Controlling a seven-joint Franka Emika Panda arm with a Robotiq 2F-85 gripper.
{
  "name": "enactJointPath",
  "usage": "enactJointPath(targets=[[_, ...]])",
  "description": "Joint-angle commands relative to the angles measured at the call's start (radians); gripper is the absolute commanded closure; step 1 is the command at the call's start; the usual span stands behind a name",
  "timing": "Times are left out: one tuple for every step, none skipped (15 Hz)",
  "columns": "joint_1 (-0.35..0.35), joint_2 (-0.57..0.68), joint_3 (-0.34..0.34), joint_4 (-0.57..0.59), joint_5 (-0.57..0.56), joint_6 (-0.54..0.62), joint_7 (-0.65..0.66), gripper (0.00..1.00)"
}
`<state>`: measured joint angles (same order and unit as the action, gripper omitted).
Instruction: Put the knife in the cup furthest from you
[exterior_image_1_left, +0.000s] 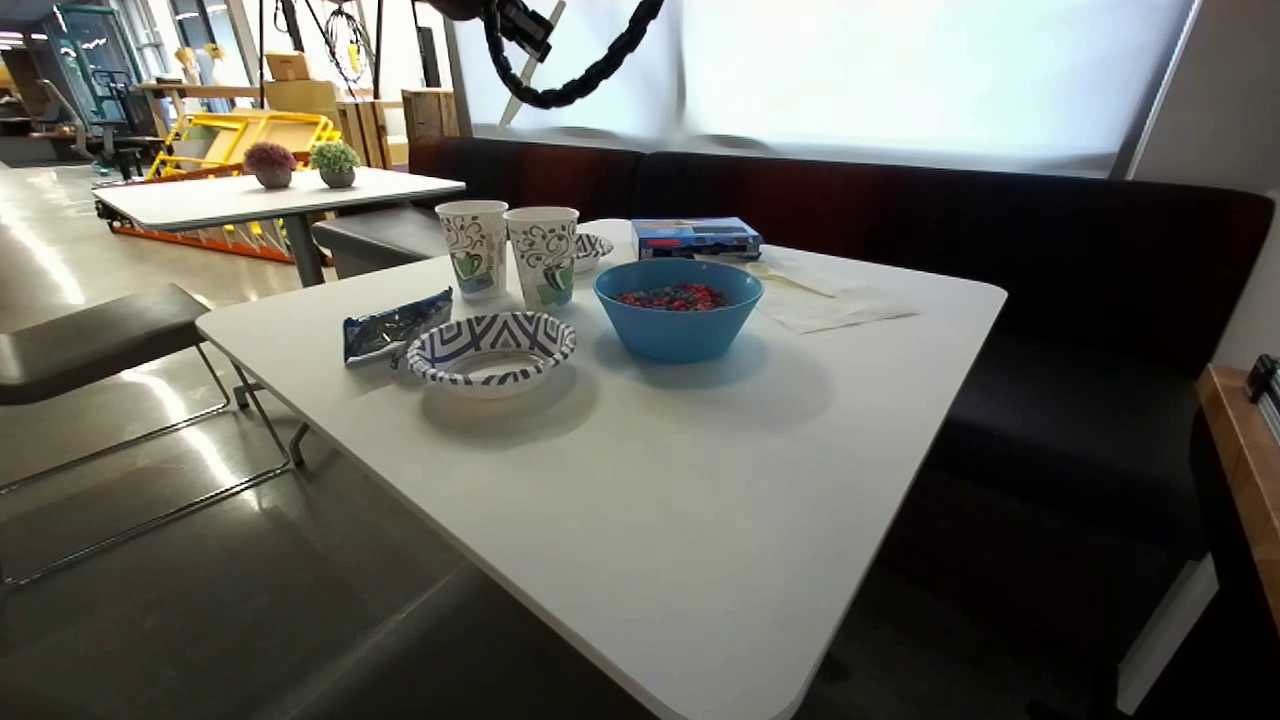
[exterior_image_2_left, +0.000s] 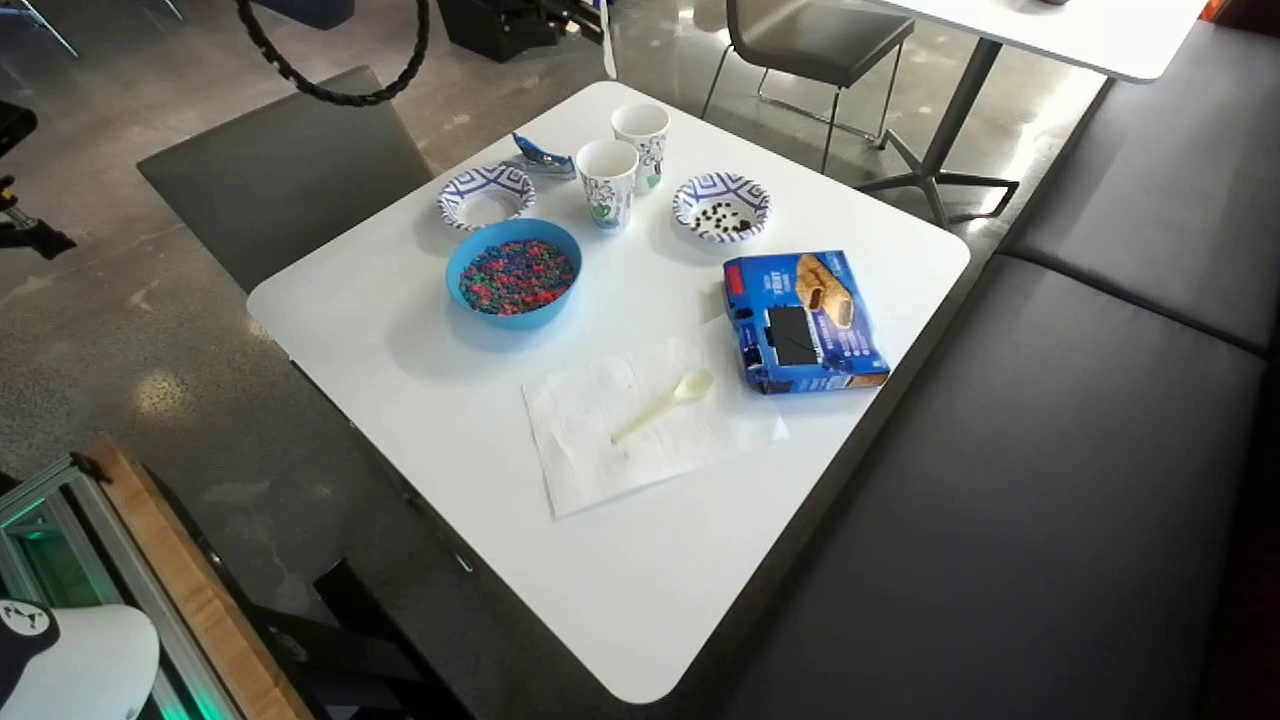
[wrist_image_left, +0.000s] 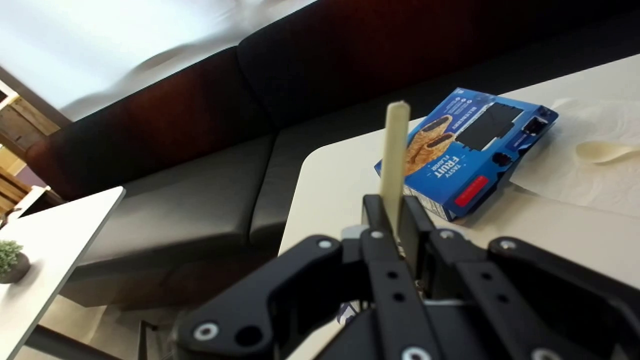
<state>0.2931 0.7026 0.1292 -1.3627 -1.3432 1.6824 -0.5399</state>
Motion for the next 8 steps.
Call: enactJointPath(targets=[[0.003, 0.086, -0.006, 0.111, 0.022, -0.036, -0.074, 0.97], [0.003, 0.114, -0.009, 0.149, 0.031, -0.043, -0.105, 0.97], [0.003, 0.142, -0.010, 0.189, 0.040, -0.048, -0.135, 0.97], [0.004, 0.171, -0.013, 0.231, 0.047, -0.052, -0.167, 0.97], [0.007, 0.204, -0.017, 0.279, 0.053, -0.057, -0.203, 0.97], [0.011, 0.236, -0.022, 0.326, 0.059, -0.062, -0.236, 0.97], [0.015, 0.267, -0.027, 0.372, 0.065, -0.068, -0.268, 0.97], [0.020, 0.296, -0.028, 0.418, 0.073, -0.072, -0.304, 0.97]])
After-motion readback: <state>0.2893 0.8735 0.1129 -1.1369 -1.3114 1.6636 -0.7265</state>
